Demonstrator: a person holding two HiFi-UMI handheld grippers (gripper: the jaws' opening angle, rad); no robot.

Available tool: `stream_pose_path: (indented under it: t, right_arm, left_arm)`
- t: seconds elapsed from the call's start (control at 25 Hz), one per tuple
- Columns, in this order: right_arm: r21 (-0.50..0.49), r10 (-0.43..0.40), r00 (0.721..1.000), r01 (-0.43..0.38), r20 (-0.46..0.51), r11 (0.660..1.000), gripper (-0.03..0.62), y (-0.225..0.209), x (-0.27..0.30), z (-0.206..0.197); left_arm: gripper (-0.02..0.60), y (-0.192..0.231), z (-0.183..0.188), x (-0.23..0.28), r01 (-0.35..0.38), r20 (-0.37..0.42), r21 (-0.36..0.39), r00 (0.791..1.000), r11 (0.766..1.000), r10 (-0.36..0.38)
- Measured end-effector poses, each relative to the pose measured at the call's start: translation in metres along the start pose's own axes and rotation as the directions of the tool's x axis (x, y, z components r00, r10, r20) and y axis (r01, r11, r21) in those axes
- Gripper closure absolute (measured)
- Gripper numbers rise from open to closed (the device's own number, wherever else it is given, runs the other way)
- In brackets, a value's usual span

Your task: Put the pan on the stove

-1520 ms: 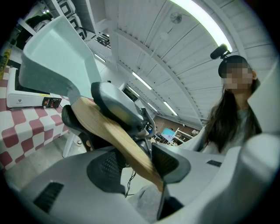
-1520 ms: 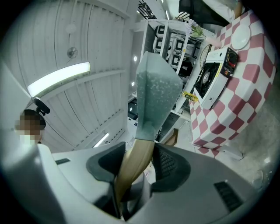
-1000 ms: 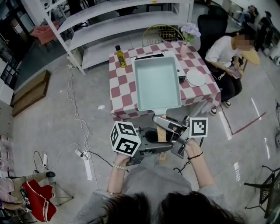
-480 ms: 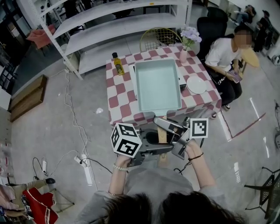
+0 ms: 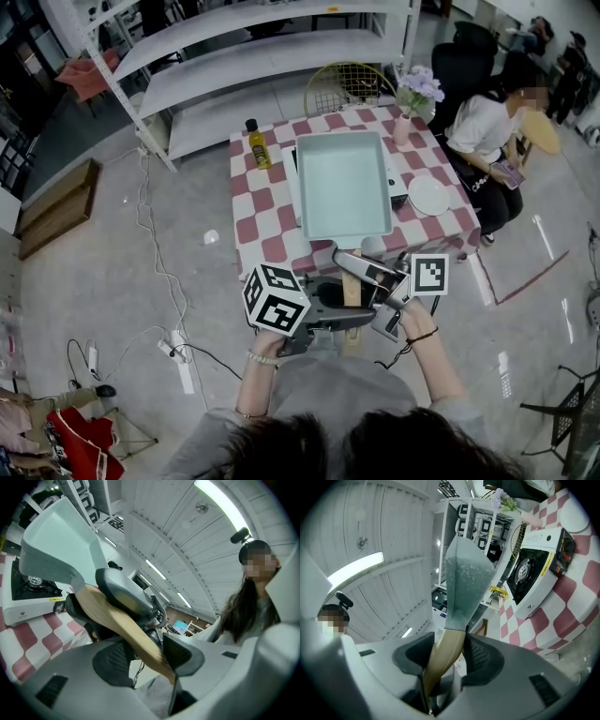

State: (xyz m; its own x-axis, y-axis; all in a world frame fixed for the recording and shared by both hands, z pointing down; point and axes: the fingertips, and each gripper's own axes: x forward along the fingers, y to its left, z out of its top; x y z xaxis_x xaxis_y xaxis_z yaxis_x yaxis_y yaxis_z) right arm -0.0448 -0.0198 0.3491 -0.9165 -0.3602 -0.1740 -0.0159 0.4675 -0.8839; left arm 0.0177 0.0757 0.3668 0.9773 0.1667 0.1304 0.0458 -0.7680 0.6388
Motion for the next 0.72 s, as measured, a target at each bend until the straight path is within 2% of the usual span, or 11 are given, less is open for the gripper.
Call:
stream_pose_path:
  t: [0.2, 0.72]
  right_arm:
    - [0.024, -0.007, 1.0, 0.007, 0.003, 1.0, 0.395, -0.014, 0.008, 0.017]
    - [-0.01, -0.004, 1.0, 0.004, 0.014, 1.0, 0.396, -0.026, 0.02, 0.044]
  left_arm:
    - [0.39, 0.018, 0.014, -0.005, -0.005, -0.005, -0.01, 1.0, 1.0, 0.005]
    - [0.39, 0.041, 0.033, -0.012, -0.005, -0.022, 0.011, 1.0, 1.0, 0.005]
